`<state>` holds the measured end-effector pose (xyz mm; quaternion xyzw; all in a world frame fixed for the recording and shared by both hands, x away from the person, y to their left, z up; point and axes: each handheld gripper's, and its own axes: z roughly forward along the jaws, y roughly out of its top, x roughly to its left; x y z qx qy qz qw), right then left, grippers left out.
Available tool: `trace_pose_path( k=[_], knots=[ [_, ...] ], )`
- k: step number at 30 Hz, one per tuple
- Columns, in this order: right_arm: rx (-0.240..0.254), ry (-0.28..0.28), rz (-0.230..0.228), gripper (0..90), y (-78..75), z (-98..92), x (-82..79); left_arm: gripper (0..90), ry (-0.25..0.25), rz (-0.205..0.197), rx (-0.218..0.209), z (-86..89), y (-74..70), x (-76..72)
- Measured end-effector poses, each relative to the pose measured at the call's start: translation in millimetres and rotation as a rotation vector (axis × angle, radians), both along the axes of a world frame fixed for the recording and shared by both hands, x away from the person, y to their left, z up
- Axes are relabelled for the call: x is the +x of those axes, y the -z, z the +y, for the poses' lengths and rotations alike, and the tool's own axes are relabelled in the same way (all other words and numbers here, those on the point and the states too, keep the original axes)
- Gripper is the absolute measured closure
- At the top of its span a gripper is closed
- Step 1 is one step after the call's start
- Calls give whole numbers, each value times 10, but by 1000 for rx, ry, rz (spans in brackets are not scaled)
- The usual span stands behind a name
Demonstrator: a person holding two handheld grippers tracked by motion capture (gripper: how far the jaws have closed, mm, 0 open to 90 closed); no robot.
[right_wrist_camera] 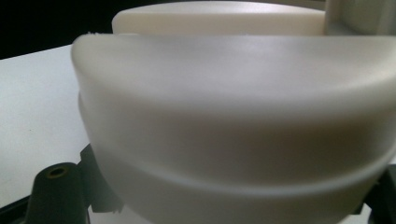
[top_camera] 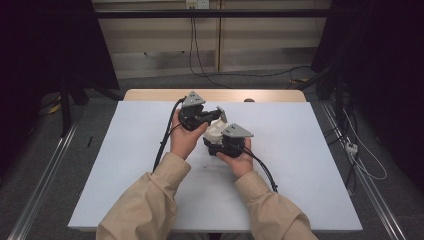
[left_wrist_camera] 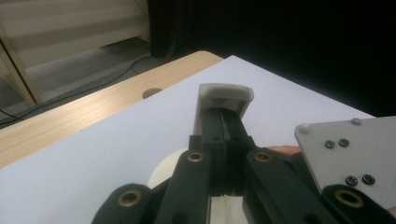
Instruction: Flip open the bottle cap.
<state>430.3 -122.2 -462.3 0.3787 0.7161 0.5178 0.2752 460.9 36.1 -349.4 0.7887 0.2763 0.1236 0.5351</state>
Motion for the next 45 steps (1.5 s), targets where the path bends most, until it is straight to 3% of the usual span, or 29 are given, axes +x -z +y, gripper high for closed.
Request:
trace_pose_path(
  k=[45],
  knots=[
    [-2, 1, 1, 186, 0, -1, 2, 900, 12, 18, 15, -180, -22, 163]
  ],
)
